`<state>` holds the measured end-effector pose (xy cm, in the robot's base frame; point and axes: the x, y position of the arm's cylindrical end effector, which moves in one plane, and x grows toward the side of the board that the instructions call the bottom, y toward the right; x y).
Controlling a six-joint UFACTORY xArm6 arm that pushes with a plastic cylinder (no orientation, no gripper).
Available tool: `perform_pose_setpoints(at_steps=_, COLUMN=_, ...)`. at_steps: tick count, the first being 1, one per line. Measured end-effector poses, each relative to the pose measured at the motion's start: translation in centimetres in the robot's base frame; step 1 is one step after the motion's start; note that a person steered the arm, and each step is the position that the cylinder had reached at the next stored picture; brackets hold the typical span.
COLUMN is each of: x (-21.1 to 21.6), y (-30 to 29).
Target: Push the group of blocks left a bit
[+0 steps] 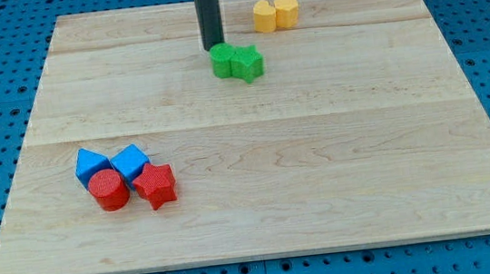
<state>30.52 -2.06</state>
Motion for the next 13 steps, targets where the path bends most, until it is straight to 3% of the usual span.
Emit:
perform_pose_setpoints(at_steps=1, x=0.2, y=1.2)
perform_pose_setpoints(at_steps=2, x=0.6, y=-4.3)
perform_pose_setpoints(at_steps=3, x=4.6, y=-9.6)
perform_pose_setpoints(at_steps=4, x=10.3, y=-10.2)
perform_pose_setpoints(at_steps=5, x=12.2, y=-7.8)
perform_pose_setpoints(at_steps=8, x=19.4, y=-7.5)
perform_pose_setpoints(at_steps=13, x=19.6, y=-10.1)
